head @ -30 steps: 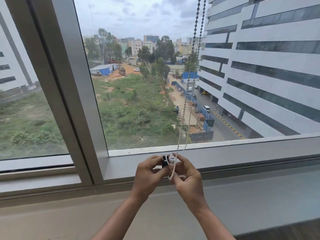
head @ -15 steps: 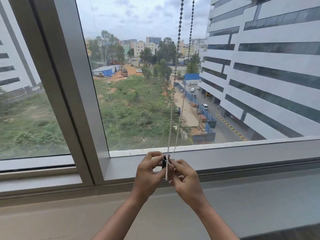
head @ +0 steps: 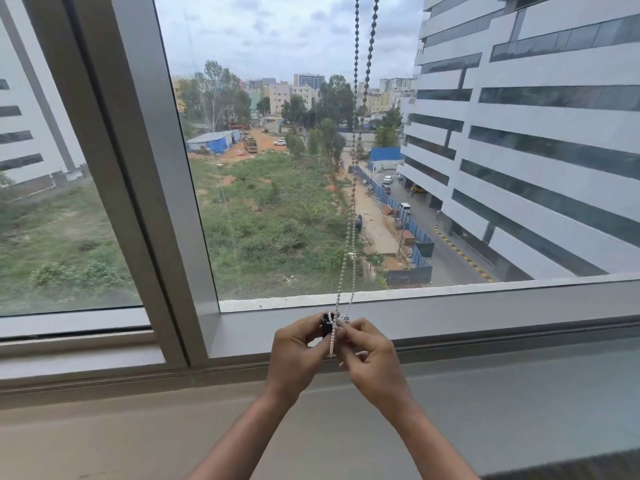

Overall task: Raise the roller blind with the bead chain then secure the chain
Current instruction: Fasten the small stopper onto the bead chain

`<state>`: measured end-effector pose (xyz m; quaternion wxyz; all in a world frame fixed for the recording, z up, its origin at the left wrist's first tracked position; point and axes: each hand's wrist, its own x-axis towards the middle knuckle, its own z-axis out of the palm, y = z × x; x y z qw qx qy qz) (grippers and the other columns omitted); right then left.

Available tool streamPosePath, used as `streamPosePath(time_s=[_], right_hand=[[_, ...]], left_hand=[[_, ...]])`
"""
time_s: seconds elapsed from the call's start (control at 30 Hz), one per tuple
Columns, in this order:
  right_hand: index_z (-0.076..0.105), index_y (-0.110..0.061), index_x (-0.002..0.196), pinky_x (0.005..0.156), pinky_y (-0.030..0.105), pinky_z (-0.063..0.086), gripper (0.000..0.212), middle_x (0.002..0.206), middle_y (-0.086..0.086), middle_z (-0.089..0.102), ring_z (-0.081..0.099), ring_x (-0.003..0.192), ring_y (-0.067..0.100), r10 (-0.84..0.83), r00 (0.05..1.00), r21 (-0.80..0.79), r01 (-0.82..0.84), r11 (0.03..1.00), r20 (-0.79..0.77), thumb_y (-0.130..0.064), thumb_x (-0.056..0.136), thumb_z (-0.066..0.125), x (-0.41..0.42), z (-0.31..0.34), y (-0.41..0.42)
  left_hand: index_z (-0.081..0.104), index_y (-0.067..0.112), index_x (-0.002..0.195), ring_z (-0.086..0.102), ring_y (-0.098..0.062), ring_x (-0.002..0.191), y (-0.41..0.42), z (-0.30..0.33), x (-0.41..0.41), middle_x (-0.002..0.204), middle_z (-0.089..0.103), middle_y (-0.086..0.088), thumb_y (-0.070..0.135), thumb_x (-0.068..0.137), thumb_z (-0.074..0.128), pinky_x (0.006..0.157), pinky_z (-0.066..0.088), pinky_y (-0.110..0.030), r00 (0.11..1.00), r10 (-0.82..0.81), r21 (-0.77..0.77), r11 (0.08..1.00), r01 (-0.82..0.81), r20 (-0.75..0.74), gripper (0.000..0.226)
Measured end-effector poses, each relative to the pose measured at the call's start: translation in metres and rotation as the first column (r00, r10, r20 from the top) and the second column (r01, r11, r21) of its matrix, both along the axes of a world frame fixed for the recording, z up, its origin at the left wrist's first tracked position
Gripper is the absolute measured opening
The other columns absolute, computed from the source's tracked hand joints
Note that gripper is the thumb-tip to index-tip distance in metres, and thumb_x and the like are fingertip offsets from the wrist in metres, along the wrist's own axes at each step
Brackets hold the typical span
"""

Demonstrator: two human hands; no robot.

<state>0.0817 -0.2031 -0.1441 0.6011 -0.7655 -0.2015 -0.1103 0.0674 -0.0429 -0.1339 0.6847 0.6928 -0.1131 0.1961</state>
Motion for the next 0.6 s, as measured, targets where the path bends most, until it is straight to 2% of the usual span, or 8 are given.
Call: streamPosePath(time_s=[0.1,0.17,0.23,0.3,0.47,0.6], right_hand=[[0.082,-0.029,0.111,0.060,0.055,0.059,0.035,0.096,0.001,0.061,0.068,0.080,0.027,0.002,1.000,-0.013,-0.002,1.000,0.026,0.001,0.099,0.070,-0.0014,-0.0007,0.0011],[0.081,-0.027,0.107,0.058,0.040,0.057,0.032,0.096,-0.002,0.060,0.067,0.079,0.019,0.000,0.998,-0.048,0.004,0.999,0.066,0.000,0.099,0.068,-0.0027,-0.0016,0.0026],[0.078,-0.025,0.103,0.063,0.021,0.048,0.029,0.095,-0.007,0.059,0.065,0.079,0.013,-0.008,0.994,-0.086,0.017,0.996,0.111,0.001,0.099,0.067,-0.0041,-0.0025,0.0044],[0.076,-0.024,0.105,0.068,0.014,0.045,0.028,0.095,-0.011,0.057,0.064,0.081,0.010,-0.014,0.988,-0.120,0.032,0.992,0.152,0.002,0.099,0.065,-0.0049,-0.0036,0.0054],[0.074,-0.019,0.116,0.072,0.018,0.050,0.028,0.099,-0.018,0.055,0.064,0.086,0.010,-0.016,0.980,-0.173,0.051,0.984,0.197,0.000,0.099,0.063,-0.0051,-0.0069,0.0062],[0.072,-0.022,0.107,0.073,0.019,0.049,0.026,0.097,-0.021,0.052,0.062,0.084,0.009,-0.002,0.977,-0.169,0.039,0.985,0.214,0.001,0.098,0.063,-0.0057,-0.0044,0.0057]], left_hand=[[0.085,0.036,0.110,0.081,-0.012,0.100,-0.0006,0.0001,-0.0006,0.104,0.087,0.000,0.014,0.093,0.082,0.087,0.066,-0.036,0.999,-0.022,-0.025,0.999,0.021,-0.030,0.029],[0.085,0.034,0.109,0.079,-0.011,0.097,-0.0015,0.0004,-0.0009,0.103,0.087,-0.001,0.014,0.093,0.081,0.085,0.065,-0.033,0.998,-0.039,-0.045,0.998,0.037,-0.041,0.026],[0.085,0.032,0.107,0.078,-0.013,0.094,-0.0024,0.0002,-0.0011,0.101,0.087,-0.005,0.015,0.093,0.081,0.085,0.064,-0.035,0.998,-0.047,-0.072,0.997,0.043,-0.053,0.022],[0.085,0.030,0.105,0.077,-0.014,0.094,-0.0032,-0.0004,-0.0012,0.101,0.086,-0.008,0.016,0.092,0.081,0.087,0.063,-0.037,0.996,-0.056,-0.099,0.994,0.049,-0.067,0.019],[0.086,0.024,0.104,0.075,-0.012,0.093,-0.0068,0.0002,-0.0020,0.099,0.086,-0.002,0.018,0.090,0.082,0.089,0.063,-0.031,0.991,-0.096,-0.167,0.983,0.080,-0.089,0.016],[0.086,0.017,0.106,0.075,-0.014,0.092,-0.0079,-0.0001,-0.0017,0.101,0.086,-0.007,0.016,0.092,0.081,0.087,0.063,-0.035,0.988,-0.099,-0.184,0.980,0.077,-0.115,0.015]])
